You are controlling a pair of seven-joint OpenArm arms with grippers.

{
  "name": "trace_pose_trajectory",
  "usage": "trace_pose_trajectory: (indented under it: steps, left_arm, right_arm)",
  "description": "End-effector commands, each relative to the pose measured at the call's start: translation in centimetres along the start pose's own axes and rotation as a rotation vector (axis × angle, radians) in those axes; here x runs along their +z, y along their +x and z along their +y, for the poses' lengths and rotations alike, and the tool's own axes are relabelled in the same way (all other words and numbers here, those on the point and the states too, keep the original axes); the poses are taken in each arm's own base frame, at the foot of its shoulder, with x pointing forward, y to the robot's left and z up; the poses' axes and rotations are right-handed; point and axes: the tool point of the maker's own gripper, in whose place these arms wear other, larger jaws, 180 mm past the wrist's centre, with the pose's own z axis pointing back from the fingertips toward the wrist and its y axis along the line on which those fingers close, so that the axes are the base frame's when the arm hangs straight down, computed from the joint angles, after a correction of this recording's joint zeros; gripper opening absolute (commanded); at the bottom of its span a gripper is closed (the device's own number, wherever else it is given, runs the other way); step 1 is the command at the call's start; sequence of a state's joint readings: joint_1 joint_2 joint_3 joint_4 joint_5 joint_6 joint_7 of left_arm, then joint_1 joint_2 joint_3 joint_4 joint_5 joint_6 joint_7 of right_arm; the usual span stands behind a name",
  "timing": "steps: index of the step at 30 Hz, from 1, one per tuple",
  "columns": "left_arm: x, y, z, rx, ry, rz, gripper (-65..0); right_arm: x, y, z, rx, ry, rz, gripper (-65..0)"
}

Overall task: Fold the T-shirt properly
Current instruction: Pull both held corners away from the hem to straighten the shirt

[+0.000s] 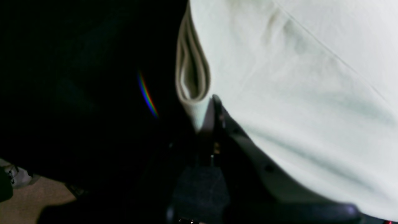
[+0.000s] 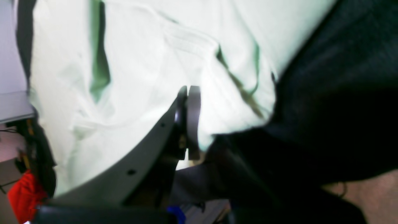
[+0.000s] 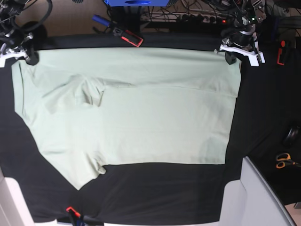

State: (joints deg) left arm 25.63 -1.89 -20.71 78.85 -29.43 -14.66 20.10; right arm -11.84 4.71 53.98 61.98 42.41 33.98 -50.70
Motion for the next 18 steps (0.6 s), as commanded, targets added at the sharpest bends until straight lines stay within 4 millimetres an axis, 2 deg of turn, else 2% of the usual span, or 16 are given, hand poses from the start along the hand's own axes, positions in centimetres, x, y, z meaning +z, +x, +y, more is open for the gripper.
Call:
trace_pose_trajectory:
  steps: [1, 14, 18]
  left_arm:
    - [0.4, -0.1, 1.2, -0.017, 0.037, 0.014, -65.0]
    - [0.5, -0.4, 1.4, -0.016, 0.04, 0.02, -65.0]
    - [0.5, -0.5, 1.4, -0.017, 0.04, 0.023, -65.0]
  right_arm:
    - [0.6, 0.1, -0.6, 0.022, -0.028, 0.008, -65.0]
    - [0.5, -0.3, -0.7, 0.019, -0.028, 0.016, -65.0]
    - [0.3, -1.0, -0.4, 0.033, -0.023, 0.043, -65.0]
